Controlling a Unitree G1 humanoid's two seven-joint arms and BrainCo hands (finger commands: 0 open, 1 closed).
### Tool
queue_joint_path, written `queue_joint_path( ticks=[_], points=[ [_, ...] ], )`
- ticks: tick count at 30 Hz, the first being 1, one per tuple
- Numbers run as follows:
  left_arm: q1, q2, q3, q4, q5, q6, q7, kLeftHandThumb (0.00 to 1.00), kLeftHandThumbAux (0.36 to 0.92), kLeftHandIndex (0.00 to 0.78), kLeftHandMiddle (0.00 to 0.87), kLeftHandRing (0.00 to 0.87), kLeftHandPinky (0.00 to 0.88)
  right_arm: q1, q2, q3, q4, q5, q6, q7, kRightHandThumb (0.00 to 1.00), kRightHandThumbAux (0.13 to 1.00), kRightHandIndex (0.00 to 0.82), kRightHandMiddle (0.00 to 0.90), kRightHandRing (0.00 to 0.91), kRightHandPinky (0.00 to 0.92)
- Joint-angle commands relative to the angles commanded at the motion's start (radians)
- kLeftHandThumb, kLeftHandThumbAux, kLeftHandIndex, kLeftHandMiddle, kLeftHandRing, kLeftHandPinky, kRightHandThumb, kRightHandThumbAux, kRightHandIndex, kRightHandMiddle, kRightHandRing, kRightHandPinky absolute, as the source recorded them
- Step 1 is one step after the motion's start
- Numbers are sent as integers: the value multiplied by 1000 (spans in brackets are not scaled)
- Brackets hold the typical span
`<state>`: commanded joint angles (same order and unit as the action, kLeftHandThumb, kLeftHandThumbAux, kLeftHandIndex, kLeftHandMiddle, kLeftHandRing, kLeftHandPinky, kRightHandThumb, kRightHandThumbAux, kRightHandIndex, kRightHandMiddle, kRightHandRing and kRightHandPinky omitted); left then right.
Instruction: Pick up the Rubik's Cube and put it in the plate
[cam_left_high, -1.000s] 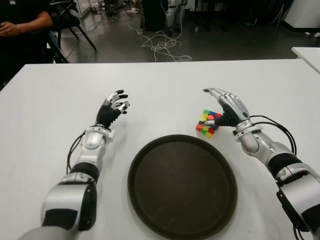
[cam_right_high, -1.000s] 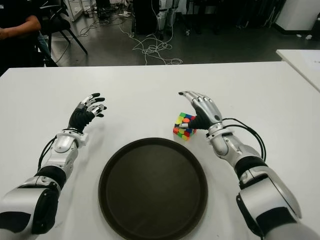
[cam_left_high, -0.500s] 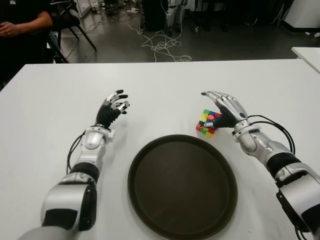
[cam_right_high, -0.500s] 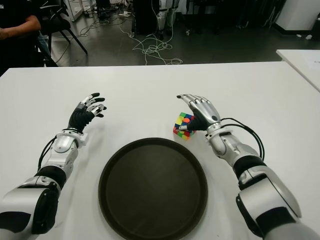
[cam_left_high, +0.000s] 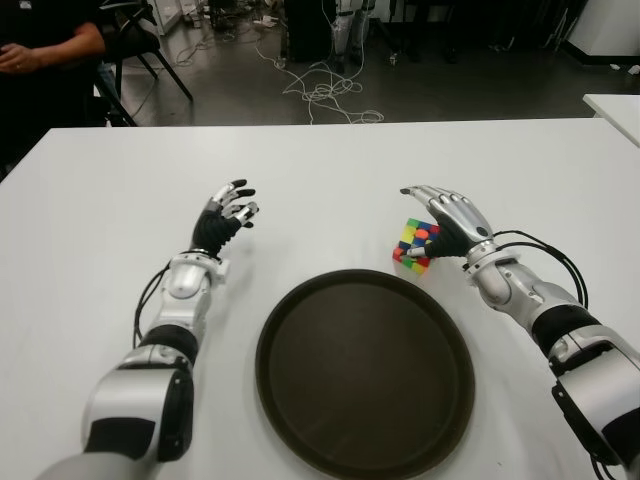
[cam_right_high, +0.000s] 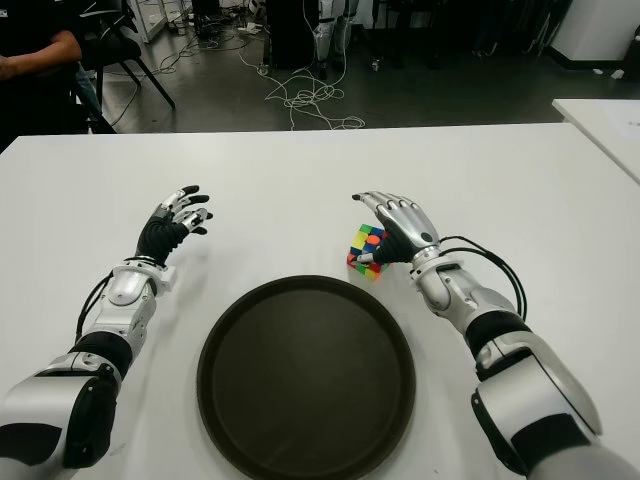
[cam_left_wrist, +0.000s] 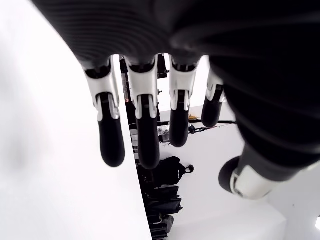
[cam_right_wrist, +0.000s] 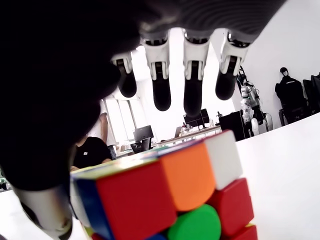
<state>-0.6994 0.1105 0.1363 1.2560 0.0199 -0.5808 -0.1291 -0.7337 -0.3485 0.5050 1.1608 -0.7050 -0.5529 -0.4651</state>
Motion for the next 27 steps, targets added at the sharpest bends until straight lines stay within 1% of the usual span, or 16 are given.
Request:
queue_joint_path(
  ticks=[6,10,13,17,20,24,27],
  points=[
    [-1,1,0,-1,0,2,0,199,675,167,208,289,395,-2,1,7,-4,-4,18,24,0,736,154,182,176,136],
    [-2,2,-1,-2,1,5,0,199,668,169,207,288,393,-5,0,11,-9,-7,31,39,0,760,170,194,188,161],
    [-2,2,-1,-2,1,7,2,198,664,172,214,291,393,-5,-1,14,-15,-8,42,51,0,760,166,190,183,143],
    [-4,4,-2,-1,3,11,6,190,651,168,216,291,396,-4,-3,15,-24,-6,56,69,0,762,160,187,182,152],
    [-4,4,-4,-2,6,11,10,186,642,166,218,294,396,-4,-8,14,-36,-3,69,101,0,765,159,187,185,154],
    [-4,4,-5,-3,6,9,11,189,650,166,212,295,397,-7,-18,11,-53,4,77,161,0,762,157,189,186,145],
    [-4,4,-5,-4,5,9,10,194,656,164,203,293,392,-6,-29,7,-74,11,75,213,0,764,160,194,195,166]
  ],
)
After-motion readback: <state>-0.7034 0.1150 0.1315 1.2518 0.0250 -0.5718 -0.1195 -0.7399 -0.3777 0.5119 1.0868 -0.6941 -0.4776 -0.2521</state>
